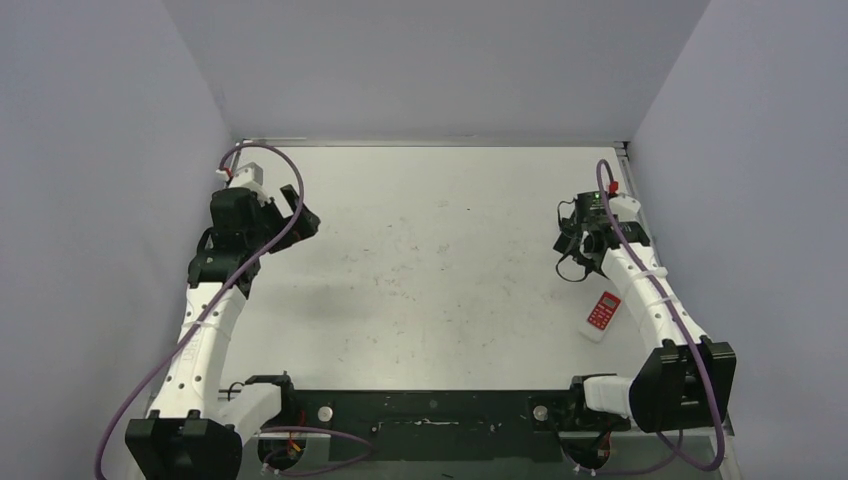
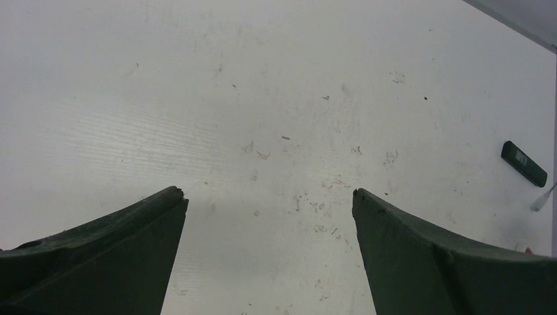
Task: Unload the batteries from the remote control
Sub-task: Move the remote control to the center of the board.
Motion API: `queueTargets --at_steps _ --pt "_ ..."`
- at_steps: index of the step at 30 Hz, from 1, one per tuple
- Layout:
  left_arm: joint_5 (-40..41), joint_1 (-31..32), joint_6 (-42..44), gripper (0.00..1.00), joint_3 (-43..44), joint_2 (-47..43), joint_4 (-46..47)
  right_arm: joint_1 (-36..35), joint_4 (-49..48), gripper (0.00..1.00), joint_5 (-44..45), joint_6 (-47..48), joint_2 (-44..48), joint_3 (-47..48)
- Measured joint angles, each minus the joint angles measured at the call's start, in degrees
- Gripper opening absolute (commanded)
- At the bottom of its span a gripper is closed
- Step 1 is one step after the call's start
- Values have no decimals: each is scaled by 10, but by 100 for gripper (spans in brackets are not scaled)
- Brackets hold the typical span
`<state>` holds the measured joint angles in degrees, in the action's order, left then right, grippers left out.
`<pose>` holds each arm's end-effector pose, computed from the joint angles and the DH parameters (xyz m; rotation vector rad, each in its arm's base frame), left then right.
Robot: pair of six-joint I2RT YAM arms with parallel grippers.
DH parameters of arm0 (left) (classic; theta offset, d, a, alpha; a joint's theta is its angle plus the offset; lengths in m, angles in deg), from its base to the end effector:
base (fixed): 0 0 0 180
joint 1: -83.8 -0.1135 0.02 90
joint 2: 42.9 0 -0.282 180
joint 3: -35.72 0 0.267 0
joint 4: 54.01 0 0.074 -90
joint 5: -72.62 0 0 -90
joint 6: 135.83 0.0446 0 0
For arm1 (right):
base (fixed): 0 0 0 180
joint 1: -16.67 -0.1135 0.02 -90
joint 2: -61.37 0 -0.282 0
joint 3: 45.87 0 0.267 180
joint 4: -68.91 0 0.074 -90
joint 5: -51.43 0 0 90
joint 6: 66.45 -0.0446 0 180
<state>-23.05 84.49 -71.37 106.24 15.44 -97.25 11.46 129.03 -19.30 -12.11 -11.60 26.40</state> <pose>0.2343 -0.0072 0.3488 -0.4005 2.0949 -0.3762 0.2613 0.0090 0.2785 0.7772 2.4274 -0.1737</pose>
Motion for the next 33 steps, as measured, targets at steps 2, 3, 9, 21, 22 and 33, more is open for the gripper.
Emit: queueTargets --at_steps 2,3,9,21,22,33 --pt "-13 0 -2 97 -2 6 -7 10 1 90 0 -9 -1 -9" --pt "-18 0 -2 97 -4 6 -8 19 0 90 0 -13 -3 -16" --pt "-39 0 -2 97 -22 6 -12 118 -6 90 -30 -26 -21 -94" --pt "-58 0 -7 97 -28 8 -15 172 -40 90 -71 -29 -66 -106" --pt "-59 0 -8 97 -28 9 -15 172 -40 90 -70 -30 -73 -106" --pt "-75 0 -12 98 -28 42 -16 172 -36 90 -42 -41 -63 -139"
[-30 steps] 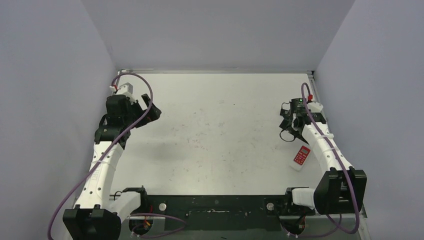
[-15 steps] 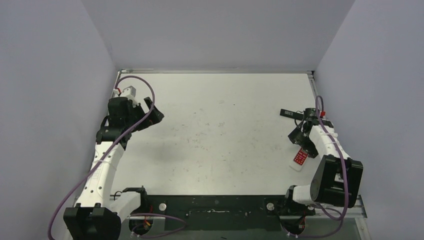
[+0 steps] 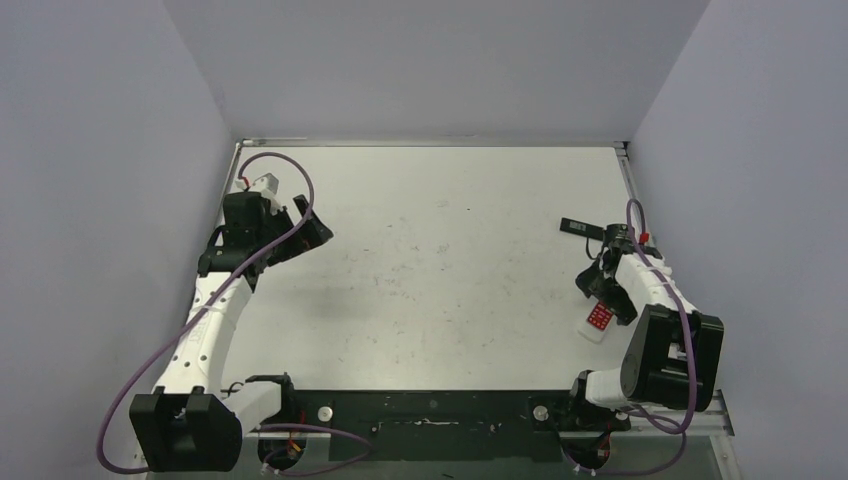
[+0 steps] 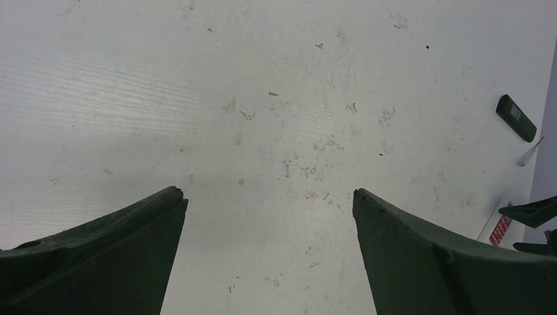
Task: Unload the batteries from the remote control
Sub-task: Move the remote control to the center of the board.
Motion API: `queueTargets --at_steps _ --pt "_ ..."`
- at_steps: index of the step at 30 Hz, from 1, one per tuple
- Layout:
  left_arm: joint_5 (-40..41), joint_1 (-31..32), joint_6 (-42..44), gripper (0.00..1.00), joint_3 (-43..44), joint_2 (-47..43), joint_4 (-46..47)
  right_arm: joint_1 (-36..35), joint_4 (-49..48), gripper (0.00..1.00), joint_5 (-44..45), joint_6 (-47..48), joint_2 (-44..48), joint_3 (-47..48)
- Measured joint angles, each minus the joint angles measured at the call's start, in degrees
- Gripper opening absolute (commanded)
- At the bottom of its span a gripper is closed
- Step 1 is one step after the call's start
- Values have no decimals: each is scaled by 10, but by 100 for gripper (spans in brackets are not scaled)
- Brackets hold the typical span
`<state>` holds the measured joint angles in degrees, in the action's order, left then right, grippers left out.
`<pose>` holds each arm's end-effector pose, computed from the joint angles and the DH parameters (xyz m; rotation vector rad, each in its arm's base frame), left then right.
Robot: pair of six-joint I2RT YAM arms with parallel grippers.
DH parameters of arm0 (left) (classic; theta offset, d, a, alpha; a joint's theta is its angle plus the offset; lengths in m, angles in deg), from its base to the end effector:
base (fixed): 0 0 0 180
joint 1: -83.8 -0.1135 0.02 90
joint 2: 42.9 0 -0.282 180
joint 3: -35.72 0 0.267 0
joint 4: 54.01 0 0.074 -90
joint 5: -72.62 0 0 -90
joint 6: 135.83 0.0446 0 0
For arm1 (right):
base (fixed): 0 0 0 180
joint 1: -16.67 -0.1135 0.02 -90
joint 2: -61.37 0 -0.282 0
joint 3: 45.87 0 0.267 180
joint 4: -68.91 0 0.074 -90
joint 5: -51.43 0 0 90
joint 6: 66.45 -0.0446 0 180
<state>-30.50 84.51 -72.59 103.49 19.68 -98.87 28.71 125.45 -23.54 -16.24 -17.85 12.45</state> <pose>0.2463 -0.0132 0.3130 -0.3955 2.2588 -0.5112 0.2344 -0.0618 0.1810 1.2840 2.5478 -0.2901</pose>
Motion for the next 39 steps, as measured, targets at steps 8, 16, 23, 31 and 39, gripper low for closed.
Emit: queueTargets --at_steps 8,16,23,31,39 --pt "-2 5 -6 98 3 10 -1 0 -34 91 -31 -19 0 -49" --pt "9 5 -9 99 3 10 -1 -1 -72 77 -54 -24 20 -74" --pt "9 9 -14 99 3 10 0 -56 -96 60 -83 -12 84 -112" --pt "10 30 -26 99 3 10 2 -216 -136 58 -96 -7 116 -116" --pt "17 38 -28 99 3 10 4 -431 -153 59 -61 8 18 -66"
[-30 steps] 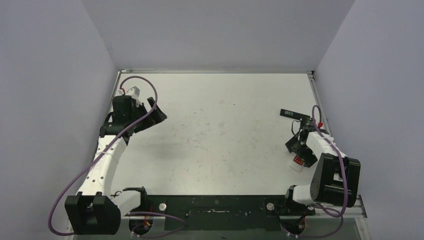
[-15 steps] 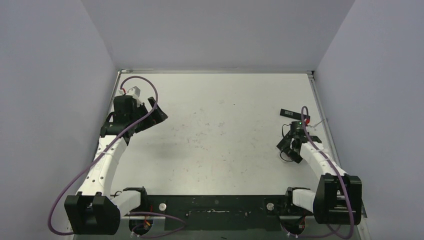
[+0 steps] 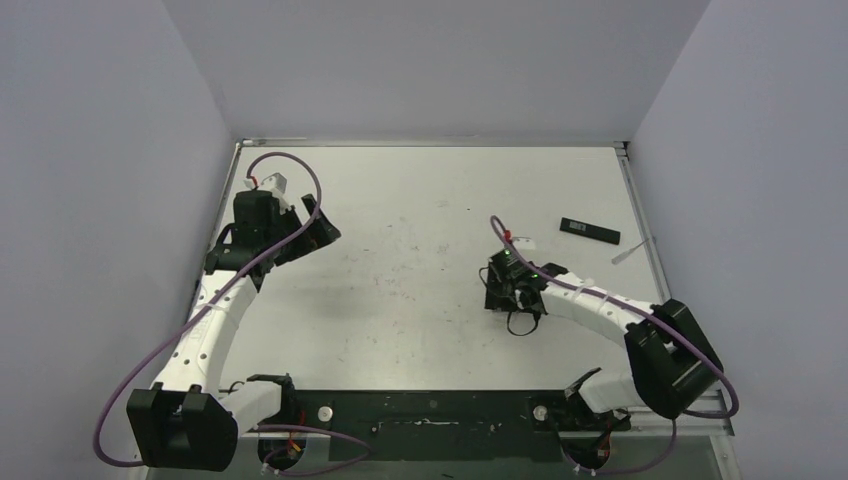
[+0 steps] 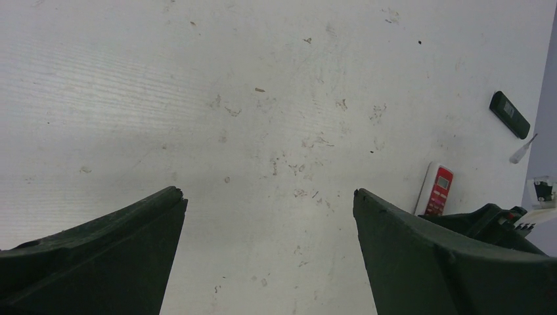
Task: Unload the batteries from the remote control
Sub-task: Move the remote control to the center of the board.
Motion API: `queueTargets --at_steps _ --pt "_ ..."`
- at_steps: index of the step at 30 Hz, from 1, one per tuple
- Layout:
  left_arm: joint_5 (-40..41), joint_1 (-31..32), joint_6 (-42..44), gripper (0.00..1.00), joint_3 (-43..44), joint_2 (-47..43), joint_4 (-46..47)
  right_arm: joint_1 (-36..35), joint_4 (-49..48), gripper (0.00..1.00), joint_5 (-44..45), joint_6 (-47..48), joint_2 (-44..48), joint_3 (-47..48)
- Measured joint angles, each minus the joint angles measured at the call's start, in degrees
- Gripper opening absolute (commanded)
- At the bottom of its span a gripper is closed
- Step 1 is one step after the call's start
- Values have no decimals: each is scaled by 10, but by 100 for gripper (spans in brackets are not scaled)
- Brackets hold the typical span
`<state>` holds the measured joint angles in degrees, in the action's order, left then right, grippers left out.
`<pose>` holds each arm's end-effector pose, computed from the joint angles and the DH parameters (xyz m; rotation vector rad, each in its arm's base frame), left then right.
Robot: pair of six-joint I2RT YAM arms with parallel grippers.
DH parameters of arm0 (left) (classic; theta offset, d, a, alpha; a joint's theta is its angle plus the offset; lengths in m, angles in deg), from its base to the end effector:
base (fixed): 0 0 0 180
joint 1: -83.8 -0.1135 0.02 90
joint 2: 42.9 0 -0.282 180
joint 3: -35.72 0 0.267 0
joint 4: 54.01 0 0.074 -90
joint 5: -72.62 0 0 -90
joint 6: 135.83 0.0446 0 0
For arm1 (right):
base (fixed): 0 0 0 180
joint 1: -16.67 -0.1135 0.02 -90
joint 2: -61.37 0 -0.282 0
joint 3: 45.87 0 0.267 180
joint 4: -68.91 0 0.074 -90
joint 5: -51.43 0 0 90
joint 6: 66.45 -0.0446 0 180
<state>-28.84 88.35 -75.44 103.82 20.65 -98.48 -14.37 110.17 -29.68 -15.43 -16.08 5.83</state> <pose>0.2493 -0.0287 0.3116 -0.3948 2.2749 -0.5377 0.2137 0.1206 0.1641 0.2314 2.7123 0.1443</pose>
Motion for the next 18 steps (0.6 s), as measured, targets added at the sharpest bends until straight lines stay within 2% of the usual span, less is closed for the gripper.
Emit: queueTargets --at_steps 5,8,18 --pt "10 0 1 99 0 0 -1 -126 -32 60 14 40 -47 42" --pt "18 0 2 99 -2 -5 -1 -173 -48 61 13 66 -64 51" --pt "25 0 2 99 -7 -17 0 -182 -62 70 8 96 -69 51"
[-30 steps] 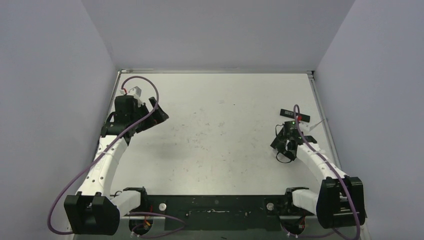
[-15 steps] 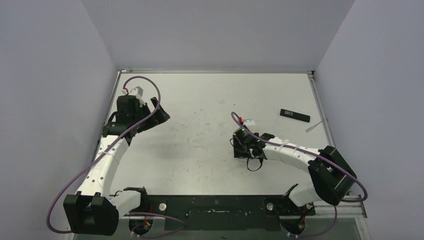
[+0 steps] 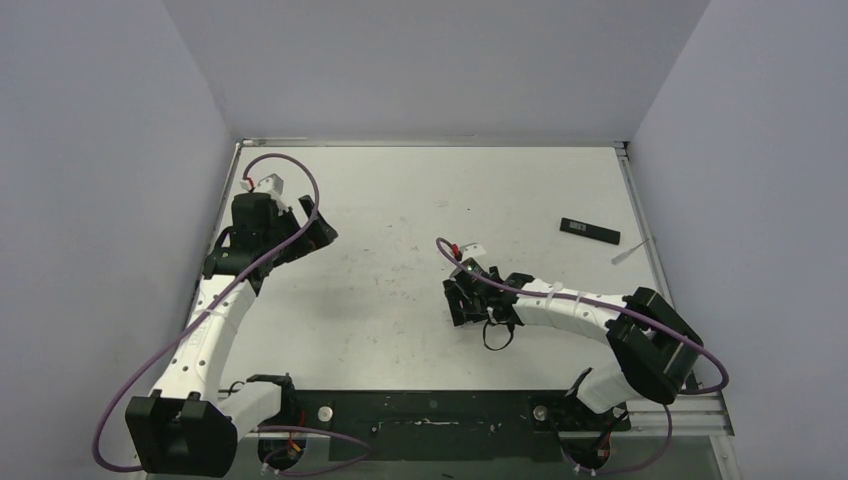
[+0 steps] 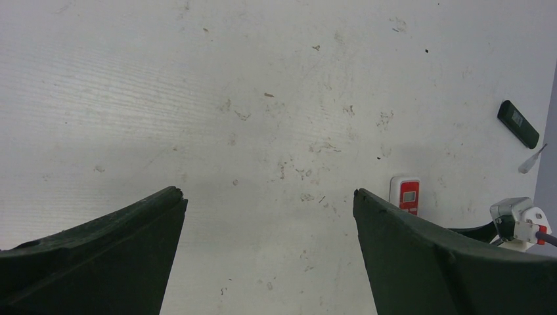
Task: Unload the batteries from the remote control
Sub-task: Move the remote control to the center of the board, then pick up the remote control from the center of the board.
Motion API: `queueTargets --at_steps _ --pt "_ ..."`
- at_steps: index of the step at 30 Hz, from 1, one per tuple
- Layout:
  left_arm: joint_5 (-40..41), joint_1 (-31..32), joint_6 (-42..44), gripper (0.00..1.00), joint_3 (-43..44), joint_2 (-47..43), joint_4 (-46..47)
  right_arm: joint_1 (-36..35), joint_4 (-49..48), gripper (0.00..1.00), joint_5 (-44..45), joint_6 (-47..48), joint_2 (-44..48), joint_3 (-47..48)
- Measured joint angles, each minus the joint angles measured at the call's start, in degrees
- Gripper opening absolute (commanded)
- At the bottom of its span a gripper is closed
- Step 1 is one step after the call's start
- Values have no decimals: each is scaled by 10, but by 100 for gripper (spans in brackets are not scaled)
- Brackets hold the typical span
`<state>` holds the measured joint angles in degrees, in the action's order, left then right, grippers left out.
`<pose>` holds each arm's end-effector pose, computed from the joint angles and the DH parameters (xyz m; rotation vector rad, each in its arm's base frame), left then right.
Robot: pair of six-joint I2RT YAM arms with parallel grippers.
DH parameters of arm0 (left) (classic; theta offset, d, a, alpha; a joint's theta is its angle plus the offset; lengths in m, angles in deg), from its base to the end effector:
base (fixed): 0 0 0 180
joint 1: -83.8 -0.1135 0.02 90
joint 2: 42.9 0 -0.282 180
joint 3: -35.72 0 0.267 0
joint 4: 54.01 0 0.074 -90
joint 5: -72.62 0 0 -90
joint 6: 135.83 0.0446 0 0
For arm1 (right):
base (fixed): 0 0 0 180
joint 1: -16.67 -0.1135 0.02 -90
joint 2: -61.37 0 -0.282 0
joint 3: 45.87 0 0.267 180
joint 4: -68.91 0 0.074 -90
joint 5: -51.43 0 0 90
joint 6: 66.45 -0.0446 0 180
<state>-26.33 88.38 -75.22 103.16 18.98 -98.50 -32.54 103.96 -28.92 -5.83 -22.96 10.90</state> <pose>0.2433 -0.0265 0.3139 -0.4076 2.2509 -0.4901 0.1906 0.2095 0.1658 -0.4037 2.6272 0.2365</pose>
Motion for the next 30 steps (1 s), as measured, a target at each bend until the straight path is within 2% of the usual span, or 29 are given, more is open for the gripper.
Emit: queueTargets --at_steps 3,11,14,16,23,27,30 --pt "0 0 0 99 0 2 0 0 -5 75 0 -10 -2 0" --pt "0 0 0 97 0 2 0 0 4 100 17 -37 -5 4" --pt "0 0 0 97 0 2 0 0 21 90 40 -49 0 18" --pt "0 0 0 97 0 2 0 0 27 90 68 -64 10 26" --pt "11 0 -2 97 0 2 -1 5 43 90 124 -103 28 28" --pt "21 0 -4 97 0 2 -5 0 54 97 123 -128 11 20" --pt "30 0 -7 97 0 2 -5 -5 38 98 101 -143 12 -2"
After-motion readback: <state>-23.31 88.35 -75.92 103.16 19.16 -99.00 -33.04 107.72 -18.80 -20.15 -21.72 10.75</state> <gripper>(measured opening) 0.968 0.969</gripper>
